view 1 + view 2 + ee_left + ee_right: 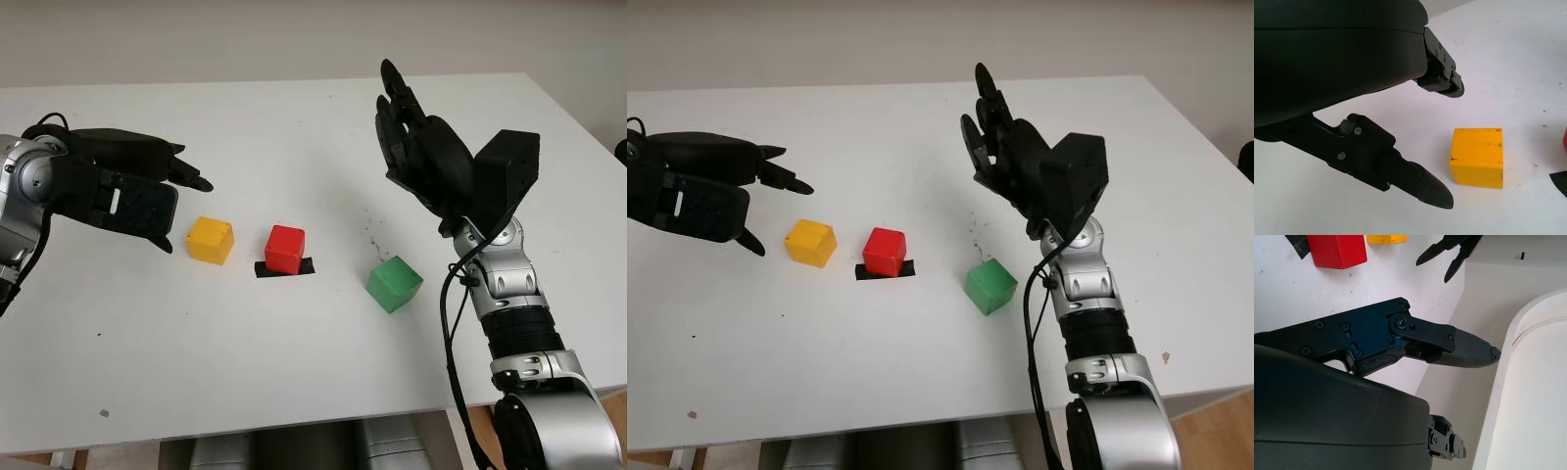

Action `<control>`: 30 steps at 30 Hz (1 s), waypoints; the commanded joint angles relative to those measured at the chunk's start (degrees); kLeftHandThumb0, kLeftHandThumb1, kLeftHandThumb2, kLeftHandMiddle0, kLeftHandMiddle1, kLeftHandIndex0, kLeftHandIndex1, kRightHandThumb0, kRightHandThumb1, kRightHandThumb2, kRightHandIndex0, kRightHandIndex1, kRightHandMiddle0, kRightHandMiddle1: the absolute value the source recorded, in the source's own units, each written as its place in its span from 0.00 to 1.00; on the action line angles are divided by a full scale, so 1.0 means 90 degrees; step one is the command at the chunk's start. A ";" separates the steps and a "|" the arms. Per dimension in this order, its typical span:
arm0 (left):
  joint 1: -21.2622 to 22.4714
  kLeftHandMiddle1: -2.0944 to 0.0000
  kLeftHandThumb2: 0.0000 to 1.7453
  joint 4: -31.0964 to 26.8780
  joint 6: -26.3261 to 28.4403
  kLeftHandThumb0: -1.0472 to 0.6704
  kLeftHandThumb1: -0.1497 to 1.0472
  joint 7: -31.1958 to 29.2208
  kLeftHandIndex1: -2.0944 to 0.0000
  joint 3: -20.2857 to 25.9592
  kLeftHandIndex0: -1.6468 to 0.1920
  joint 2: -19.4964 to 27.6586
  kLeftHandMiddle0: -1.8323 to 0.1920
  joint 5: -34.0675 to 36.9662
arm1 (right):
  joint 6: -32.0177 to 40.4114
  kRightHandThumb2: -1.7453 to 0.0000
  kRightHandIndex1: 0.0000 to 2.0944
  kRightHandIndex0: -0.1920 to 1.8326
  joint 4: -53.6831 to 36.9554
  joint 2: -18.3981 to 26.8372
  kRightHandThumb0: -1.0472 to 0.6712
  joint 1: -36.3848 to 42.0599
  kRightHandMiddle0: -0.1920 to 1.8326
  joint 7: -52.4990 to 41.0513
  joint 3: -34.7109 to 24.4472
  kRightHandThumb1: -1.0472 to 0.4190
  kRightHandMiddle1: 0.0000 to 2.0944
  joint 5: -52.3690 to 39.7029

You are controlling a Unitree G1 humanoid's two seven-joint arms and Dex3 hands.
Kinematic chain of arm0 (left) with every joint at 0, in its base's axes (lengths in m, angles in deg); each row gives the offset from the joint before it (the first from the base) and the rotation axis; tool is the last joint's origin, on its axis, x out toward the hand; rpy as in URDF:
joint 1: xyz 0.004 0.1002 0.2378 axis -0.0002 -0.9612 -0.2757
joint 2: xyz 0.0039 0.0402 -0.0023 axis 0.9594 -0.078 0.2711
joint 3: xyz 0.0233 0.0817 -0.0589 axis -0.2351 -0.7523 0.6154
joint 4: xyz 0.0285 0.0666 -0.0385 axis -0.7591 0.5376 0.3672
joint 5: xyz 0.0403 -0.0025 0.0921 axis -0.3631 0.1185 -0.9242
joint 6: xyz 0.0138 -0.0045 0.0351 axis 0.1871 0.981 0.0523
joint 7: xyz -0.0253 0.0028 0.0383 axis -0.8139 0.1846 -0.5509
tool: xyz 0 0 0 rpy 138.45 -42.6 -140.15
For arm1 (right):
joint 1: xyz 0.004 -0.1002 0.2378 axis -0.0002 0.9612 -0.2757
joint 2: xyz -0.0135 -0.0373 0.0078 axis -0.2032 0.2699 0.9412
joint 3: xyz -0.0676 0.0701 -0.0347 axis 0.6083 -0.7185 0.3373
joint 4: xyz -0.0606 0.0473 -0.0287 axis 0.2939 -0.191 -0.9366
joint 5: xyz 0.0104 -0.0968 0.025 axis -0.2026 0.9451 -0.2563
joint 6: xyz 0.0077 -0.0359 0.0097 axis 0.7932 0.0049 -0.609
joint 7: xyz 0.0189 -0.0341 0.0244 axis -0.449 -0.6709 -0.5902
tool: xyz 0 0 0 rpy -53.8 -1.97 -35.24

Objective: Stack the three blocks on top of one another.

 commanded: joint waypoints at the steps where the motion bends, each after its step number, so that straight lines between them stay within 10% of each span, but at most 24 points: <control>1: 0.0086 0.97 0.03 -0.0092 -0.0068 0.24 0.82 0.0090 0.97 -0.0042 0.70 0.0005 0.95 -0.0060 | -0.0043 0.62 0.01 0.00 -0.0086 0.0020 0.21 -0.0018 0.01 0.0010 -0.0020 0.00 0.01 -0.0025; 30: -0.0434 0.98 0.03 0.0298 -0.0706 0.17 0.86 0.1382 0.97 -0.0442 0.70 -0.0371 0.95 -0.0752 | -0.0001 0.61 0.01 0.00 -0.0148 0.0051 0.20 0.0007 0.00 0.0015 -0.0028 0.00 0.00 -0.0030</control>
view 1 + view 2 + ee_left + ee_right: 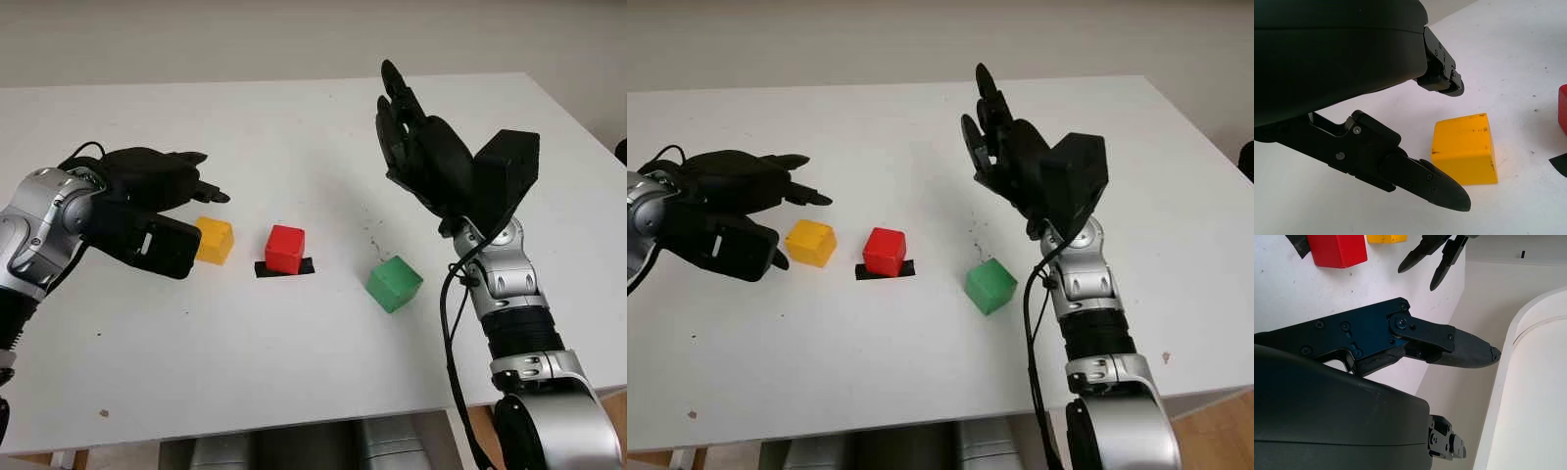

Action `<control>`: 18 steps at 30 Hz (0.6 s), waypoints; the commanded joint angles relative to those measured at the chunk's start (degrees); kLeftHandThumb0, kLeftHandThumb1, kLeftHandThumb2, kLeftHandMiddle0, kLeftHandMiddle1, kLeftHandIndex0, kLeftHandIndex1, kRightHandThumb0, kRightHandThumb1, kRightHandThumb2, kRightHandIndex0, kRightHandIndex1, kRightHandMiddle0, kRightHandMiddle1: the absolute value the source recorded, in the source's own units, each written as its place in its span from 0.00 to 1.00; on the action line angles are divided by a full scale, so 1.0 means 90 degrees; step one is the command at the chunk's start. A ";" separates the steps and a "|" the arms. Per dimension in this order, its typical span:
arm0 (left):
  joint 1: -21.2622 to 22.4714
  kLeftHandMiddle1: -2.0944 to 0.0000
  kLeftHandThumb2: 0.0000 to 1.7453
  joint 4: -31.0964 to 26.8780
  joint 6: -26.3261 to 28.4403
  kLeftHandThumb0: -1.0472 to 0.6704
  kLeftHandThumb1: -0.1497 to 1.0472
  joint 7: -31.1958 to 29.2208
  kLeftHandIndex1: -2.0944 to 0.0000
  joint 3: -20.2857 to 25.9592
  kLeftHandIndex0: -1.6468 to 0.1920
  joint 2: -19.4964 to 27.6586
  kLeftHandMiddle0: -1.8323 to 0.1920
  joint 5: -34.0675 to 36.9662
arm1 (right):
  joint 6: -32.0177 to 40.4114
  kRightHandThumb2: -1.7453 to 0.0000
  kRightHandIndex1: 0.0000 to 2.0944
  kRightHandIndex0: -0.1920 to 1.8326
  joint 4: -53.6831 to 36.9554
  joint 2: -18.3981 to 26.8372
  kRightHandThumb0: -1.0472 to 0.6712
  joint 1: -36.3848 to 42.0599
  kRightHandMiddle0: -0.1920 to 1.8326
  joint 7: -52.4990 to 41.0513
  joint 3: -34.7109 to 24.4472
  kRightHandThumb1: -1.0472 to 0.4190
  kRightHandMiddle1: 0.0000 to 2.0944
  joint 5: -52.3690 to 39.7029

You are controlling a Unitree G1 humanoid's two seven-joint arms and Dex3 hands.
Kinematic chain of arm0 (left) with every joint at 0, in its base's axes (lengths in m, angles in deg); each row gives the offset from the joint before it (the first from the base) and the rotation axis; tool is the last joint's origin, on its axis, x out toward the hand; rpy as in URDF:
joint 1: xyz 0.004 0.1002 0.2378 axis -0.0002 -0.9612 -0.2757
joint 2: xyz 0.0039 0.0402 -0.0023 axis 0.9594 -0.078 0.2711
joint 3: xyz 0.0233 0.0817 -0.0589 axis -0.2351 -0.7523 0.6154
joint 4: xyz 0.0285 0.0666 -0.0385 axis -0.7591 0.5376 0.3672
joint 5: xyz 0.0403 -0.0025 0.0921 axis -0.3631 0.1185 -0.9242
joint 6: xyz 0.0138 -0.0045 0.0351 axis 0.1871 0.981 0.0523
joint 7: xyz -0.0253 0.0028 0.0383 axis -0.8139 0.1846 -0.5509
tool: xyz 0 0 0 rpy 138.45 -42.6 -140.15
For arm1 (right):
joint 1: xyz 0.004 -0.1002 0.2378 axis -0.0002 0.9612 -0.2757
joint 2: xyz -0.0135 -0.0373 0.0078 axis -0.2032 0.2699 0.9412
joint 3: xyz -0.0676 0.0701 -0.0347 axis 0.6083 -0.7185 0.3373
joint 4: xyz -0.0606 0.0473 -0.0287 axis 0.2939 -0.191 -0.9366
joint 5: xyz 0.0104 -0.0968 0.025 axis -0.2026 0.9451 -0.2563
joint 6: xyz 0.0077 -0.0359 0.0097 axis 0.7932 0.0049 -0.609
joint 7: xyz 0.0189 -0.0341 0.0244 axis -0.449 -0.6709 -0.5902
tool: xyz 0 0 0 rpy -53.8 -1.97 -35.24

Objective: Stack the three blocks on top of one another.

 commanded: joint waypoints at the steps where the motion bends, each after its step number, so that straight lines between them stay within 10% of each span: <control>1: -0.0095 0.97 0.03 -0.0007 0.0008 0.17 0.85 0.0030 0.97 0.0029 0.70 -0.0051 0.95 0.0074 | 0.0006 0.61 0.01 0.00 -0.0167 0.0053 0.20 0.0005 0.00 -0.0001 -0.0022 0.00 0.00 -0.0022; 18: -0.0161 0.96 0.03 0.0109 -0.0087 0.18 0.89 0.0670 0.94 -0.0091 0.62 -0.0166 0.90 -0.0397 | 0.0014 0.61 0.01 0.00 -0.0146 0.0059 0.20 -0.0024 0.00 -0.0041 -0.0036 0.00 0.00 -0.0033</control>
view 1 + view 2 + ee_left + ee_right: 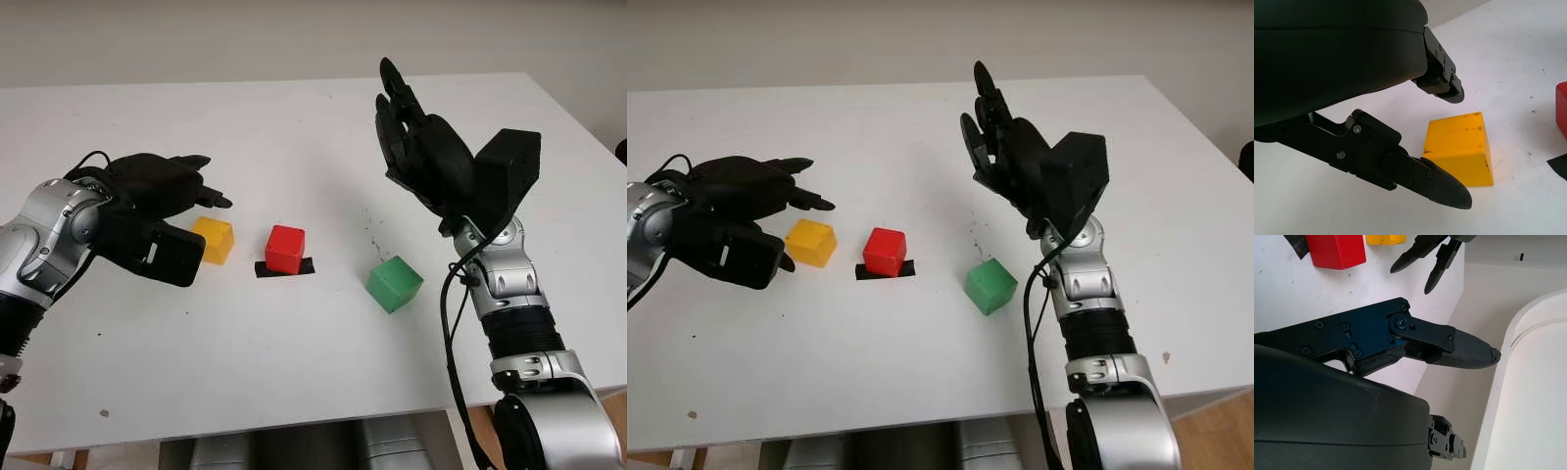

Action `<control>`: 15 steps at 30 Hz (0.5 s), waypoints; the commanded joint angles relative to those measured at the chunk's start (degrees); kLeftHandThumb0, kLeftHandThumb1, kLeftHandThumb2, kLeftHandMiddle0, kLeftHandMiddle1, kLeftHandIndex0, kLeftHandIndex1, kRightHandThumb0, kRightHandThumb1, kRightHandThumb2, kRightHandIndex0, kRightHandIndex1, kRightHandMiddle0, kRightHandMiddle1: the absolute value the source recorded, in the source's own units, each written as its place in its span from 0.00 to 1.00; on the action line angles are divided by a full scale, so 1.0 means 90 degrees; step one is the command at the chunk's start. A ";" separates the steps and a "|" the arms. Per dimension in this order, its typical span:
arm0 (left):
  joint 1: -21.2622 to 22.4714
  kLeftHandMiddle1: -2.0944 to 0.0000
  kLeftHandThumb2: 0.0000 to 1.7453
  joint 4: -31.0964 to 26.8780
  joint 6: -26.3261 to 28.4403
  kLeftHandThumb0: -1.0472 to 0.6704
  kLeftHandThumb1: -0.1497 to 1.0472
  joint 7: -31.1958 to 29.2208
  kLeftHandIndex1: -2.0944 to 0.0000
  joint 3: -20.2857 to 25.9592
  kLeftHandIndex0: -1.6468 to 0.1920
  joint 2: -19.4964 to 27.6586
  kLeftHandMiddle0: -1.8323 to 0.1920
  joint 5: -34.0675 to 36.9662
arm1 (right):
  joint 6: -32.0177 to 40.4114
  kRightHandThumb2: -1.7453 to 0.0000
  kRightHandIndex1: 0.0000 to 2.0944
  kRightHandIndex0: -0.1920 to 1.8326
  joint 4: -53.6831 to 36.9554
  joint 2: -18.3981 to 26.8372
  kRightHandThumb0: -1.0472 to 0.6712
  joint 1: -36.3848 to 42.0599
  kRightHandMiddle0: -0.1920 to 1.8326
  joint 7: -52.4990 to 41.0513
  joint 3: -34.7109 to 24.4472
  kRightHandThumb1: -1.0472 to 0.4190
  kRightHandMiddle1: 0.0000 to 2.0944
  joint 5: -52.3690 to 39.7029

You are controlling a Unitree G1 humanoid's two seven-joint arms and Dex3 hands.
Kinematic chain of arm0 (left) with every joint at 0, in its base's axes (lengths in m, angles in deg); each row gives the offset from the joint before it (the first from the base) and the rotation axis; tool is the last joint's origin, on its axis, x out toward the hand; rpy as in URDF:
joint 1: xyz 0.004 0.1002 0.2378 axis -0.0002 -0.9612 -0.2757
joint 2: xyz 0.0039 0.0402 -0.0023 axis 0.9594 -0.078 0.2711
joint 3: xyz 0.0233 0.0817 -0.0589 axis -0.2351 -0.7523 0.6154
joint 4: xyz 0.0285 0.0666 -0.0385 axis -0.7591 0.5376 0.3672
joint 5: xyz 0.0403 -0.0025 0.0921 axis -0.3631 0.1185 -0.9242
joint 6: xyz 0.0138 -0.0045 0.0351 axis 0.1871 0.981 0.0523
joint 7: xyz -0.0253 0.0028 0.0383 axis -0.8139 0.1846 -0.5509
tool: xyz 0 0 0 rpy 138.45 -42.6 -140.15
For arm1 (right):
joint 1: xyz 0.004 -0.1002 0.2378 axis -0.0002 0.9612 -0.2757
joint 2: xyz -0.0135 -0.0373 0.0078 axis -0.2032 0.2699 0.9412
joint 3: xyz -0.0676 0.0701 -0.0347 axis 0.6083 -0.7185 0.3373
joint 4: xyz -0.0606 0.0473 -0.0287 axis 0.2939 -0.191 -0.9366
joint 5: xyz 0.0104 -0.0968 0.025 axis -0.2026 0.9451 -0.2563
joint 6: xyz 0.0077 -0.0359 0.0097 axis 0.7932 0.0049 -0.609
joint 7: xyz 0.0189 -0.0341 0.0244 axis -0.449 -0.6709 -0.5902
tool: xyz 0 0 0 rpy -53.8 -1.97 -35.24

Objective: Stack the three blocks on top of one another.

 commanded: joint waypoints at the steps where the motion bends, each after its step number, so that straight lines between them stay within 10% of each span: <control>1: -0.0009 0.96 0.03 0.0004 0.0009 0.19 0.88 0.0099 0.93 -0.0052 0.61 0.0007 0.89 -0.0097 | 0.0025 0.61 0.01 0.00 -0.0103 0.0058 0.20 -0.0019 0.00 0.0007 -0.0039 0.00 0.00 -0.0035; 15: -0.0055 0.97 0.03 0.0291 0.0002 0.16 0.90 0.0499 0.90 -0.0169 0.57 -0.0133 0.86 -0.0329 | 0.0026 0.61 0.01 0.00 -0.0126 0.0079 0.20 0.0007 0.00 -0.0039 -0.0026 0.00 0.00 -0.0029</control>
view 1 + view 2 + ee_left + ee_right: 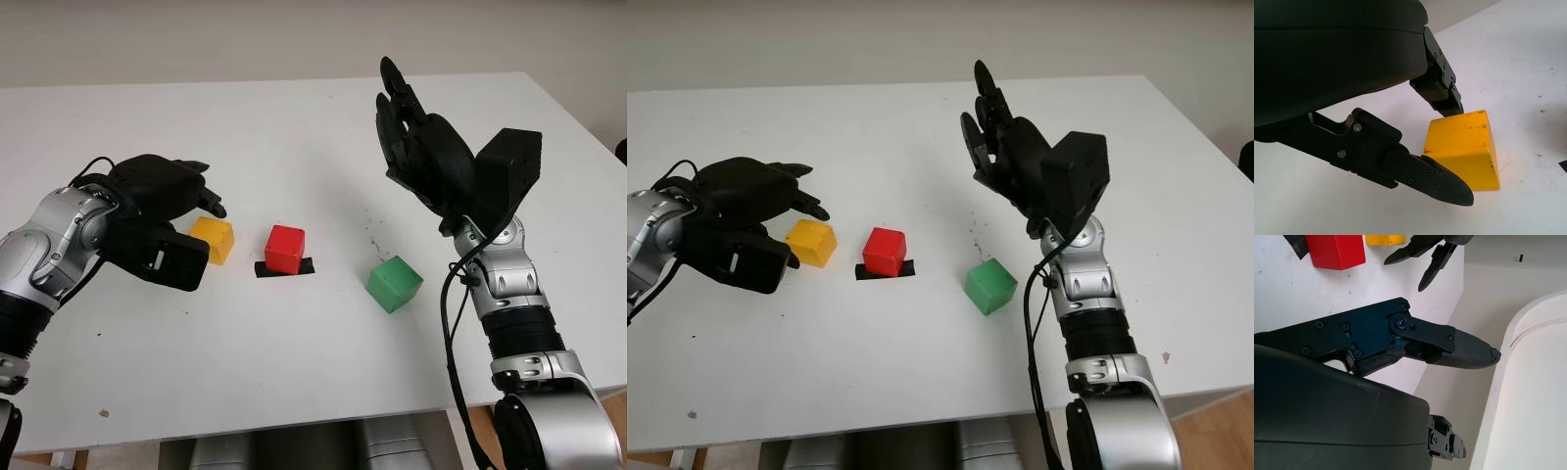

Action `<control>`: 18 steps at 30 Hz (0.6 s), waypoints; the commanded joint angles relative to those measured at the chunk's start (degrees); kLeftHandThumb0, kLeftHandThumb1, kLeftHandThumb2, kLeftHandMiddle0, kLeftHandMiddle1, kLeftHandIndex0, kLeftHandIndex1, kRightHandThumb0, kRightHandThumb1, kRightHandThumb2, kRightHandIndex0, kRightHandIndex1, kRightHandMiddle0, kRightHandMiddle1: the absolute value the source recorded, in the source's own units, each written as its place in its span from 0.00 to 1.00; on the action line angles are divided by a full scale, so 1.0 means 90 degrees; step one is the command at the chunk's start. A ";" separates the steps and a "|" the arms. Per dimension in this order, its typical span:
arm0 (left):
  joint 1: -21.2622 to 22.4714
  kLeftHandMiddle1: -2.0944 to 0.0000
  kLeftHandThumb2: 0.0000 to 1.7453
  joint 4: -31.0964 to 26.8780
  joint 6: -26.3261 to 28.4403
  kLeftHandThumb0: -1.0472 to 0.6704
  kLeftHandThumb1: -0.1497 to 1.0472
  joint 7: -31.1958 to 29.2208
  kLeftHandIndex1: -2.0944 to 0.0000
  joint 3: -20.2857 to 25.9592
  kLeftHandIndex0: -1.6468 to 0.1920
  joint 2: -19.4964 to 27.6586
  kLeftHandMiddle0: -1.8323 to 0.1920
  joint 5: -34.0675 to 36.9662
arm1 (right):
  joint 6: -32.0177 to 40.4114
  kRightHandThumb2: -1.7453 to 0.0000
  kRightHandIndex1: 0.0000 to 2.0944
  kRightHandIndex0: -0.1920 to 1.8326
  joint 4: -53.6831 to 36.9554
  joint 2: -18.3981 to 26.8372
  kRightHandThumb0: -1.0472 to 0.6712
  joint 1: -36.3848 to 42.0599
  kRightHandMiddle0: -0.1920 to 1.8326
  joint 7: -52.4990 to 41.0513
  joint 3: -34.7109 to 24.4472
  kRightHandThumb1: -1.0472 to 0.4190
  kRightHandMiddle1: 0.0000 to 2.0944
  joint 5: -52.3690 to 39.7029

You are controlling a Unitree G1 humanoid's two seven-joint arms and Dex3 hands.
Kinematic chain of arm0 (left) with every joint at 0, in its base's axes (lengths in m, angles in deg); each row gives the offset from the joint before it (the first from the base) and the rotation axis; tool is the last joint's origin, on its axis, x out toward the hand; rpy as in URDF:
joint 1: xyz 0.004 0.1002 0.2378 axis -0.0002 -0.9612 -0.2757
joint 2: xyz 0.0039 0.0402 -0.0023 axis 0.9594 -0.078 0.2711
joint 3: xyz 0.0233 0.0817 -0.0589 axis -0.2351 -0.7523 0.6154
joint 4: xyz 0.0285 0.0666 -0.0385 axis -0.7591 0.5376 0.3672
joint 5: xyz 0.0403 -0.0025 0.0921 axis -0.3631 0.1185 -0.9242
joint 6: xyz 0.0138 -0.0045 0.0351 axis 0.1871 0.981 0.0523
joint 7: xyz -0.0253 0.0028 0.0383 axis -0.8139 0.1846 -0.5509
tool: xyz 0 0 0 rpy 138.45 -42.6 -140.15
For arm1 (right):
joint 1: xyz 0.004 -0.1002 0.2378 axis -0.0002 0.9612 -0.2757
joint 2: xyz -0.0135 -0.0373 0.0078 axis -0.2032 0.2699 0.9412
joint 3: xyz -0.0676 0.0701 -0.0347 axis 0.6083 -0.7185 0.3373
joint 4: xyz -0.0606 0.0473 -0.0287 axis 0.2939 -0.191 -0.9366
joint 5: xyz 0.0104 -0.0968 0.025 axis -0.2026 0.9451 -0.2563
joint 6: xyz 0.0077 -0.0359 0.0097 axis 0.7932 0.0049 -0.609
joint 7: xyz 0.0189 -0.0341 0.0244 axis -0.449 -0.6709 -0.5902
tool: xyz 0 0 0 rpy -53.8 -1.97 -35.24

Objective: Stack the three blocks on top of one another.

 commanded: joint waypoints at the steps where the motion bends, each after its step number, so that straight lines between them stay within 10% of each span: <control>1: -0.0020 0.97 0.03 0.0058 -0.0010 0.16 0.90 0.0067 0.90 -0.0095 0.57 -0.0042 0.86 -0.0068 | 0.0069 0.61 0.01 0.00 -0.0124 0.0064 0.20 0.0013 0.00 0.0019 -0.0034 0.00 0.00 -0.0034; 9: -0.0026 0.97 0.03 0.0147 -0.0019 0.14 0.91 0.0147 0.86 -0.0204 0.54 -0.0090 0.83 -0.0186 | 0.0112 0.61 0.02 0.00 -0.0212 0.0073 0.20 0.0052 0.00 0.0042 -0.0039 0.00 0.01 -0.0031; 18: -0.0354 0.97 0.03 0.0288 -0.0054 0.21 0.94 0.0753 0.54 -0.0094 0.65 -0.0249 0.79 0.0031 | 0.0044 0.61 0.01 0.00 -0.0167 0.0059 0.21 0.0039 0.00 0.0010 -0.0029 0.00 0.01 -0.0026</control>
